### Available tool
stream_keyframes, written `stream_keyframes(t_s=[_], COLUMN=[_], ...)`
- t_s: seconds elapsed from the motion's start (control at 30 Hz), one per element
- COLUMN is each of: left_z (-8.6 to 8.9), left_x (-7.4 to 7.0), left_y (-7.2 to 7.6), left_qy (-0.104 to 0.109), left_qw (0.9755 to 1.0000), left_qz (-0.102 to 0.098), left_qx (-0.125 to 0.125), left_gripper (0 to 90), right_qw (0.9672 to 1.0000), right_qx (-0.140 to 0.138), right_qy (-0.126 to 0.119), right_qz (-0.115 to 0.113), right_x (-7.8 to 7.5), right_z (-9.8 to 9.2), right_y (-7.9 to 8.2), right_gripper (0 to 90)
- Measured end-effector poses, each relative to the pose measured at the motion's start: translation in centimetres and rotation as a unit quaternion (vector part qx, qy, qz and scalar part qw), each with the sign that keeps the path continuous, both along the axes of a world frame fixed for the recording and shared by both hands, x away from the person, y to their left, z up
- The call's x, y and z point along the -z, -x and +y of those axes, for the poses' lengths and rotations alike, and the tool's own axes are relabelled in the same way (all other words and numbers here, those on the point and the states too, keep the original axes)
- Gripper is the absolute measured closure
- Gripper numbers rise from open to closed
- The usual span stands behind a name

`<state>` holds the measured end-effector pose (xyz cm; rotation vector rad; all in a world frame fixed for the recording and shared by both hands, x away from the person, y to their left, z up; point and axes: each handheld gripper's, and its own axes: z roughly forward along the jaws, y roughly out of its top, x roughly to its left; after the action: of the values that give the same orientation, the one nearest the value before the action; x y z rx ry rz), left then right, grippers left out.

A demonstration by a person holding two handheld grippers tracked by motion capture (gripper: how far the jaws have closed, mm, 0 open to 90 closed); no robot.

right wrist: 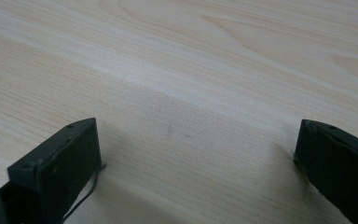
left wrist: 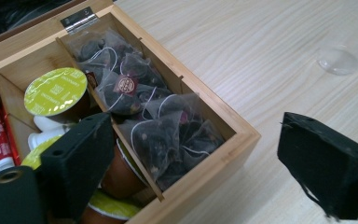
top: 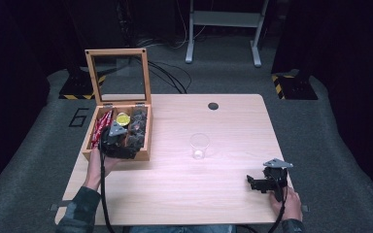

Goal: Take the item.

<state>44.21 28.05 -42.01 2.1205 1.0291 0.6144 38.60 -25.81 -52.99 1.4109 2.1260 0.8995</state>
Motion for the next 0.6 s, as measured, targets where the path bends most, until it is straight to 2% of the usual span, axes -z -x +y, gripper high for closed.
stream_keyframes(t_s=[0.17,0.27,0.33,0.37,0.43,0.6], left_z=[-0.1,-0.3,-0.2,-0.3,-0.4,-0.7], left_x=[0.2,1.0,1.1,1.4,1.8,2.3], left_y=[-1.0,-2.0,-2.2,-2.5,-3.0,-3.4], left_qy=[-0.018,-0.036,-0.037,-0.033,-0.043,-0.045], left_qw=[0.9998,0.999,0.9988,0.999,0.9982,0.9981], left_qz=[0.005,0.024,0.029,0.024,0.036,0.034], left_qx=[-0.003,-0.013,-0.013,-0.019,-0.022,-0.024], left_gripper=[24.8,29.3,33.2,33.2,37.7,45.2], right_qw=[1.0,1.0,1.0,1.0,1.0,1.0], right_qx=[0.001,0.0,-0.001,0.001,0.001,0.001], right_qy=[-0.001,0.0,0.001,-0.001,-0.001,-0.001], right_qz=[0.001,0.0,-0.001,0.0,0.0,0.0], right_x=[0.0,0.0,0.0,0.0,0.0,0.0], right_z=[0.0,0.0,0.0,0.0,0.0,0.0], right_y=[0.0,0.0,0.0,0.0,0.0,0.0], right_gripper=[0.0,0.0,0.0,0.0,0.0,0.0])
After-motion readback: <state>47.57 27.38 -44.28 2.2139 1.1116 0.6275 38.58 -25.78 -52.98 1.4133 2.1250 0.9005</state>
